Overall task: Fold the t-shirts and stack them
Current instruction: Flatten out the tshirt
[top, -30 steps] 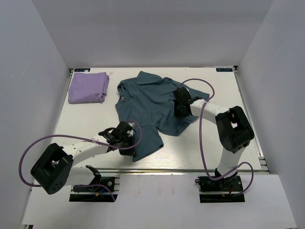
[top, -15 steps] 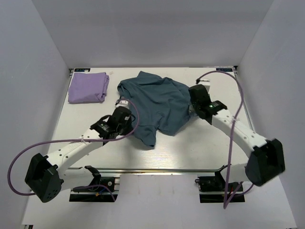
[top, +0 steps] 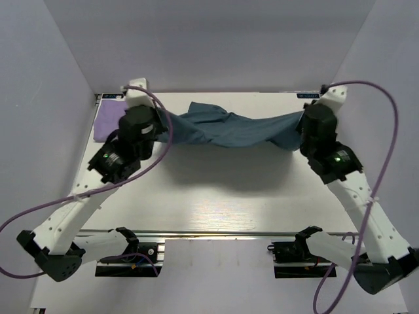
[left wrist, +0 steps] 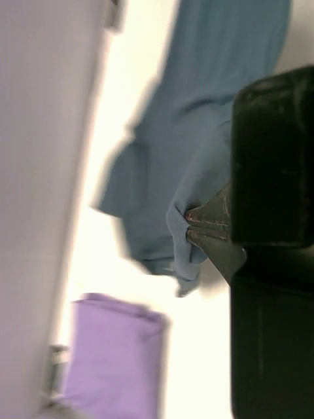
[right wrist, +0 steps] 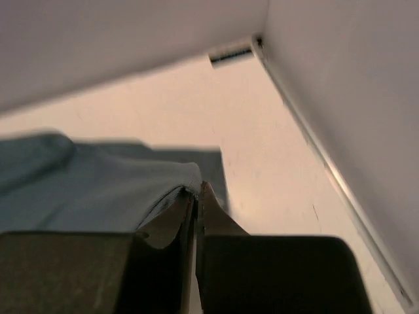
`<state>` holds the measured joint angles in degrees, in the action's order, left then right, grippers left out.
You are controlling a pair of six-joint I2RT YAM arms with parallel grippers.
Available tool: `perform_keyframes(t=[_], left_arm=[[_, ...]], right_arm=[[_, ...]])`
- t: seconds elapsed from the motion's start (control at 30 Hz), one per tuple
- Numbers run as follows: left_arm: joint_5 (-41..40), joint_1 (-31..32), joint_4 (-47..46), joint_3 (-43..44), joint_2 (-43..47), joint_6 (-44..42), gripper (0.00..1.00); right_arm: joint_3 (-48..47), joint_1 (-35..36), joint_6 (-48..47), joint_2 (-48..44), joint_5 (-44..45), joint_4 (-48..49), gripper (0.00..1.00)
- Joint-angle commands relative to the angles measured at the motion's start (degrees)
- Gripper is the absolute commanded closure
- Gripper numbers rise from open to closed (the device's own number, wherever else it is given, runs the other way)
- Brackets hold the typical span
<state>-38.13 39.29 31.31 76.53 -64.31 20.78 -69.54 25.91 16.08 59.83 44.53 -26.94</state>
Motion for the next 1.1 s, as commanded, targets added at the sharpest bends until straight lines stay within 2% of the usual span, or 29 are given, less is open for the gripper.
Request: perform_keyframes(t=[0.0,0.1,0.3,0.47,0.63,0.8,1.07], left_arm=[[-2.8,-0.3,-5.7,7.6,5.2,-10.3,1.00],[-2.3,-0.3,-8.1,11.6,7.5,-14.4,1.00],[10.5,0.3,-10.0,18.7,11.4,-20.0,1.00],[16.1,-0.3,-9.4,27.5,11.9,-21.2,1.00],[27.0,-0.3,-5.9,36.7,10.8,-21.7,1.00],[30.5,-0.3,-3.6,44.1,9.6,-21.7,1.00],[35.7,-0.8,-3.6,45.9,11.5,-20.5,1.00]], right_arm=[[-8.3,-0.4,-8.2,-3.6,3.4,7.3,1.00],[-13.0,-0.4,-12.6,-5.3,2.7,8.7,1.00],[-21.9,-0.2,-19.1,-8.4,-3.9,8.0,1.00],[-29.1,-0.2,-20.4,-11.1,-10.1,4.7,1.00],[-37.1,-0.2,-19.9,-15.1,-18.8,0.1,1.00],[-39.9,-0.2,-18.4,-17.6,-24.8,-2.2,1.00],[-39.9,-0.2,-16.9,-20.7,-25.8,-2.7,1.00]])
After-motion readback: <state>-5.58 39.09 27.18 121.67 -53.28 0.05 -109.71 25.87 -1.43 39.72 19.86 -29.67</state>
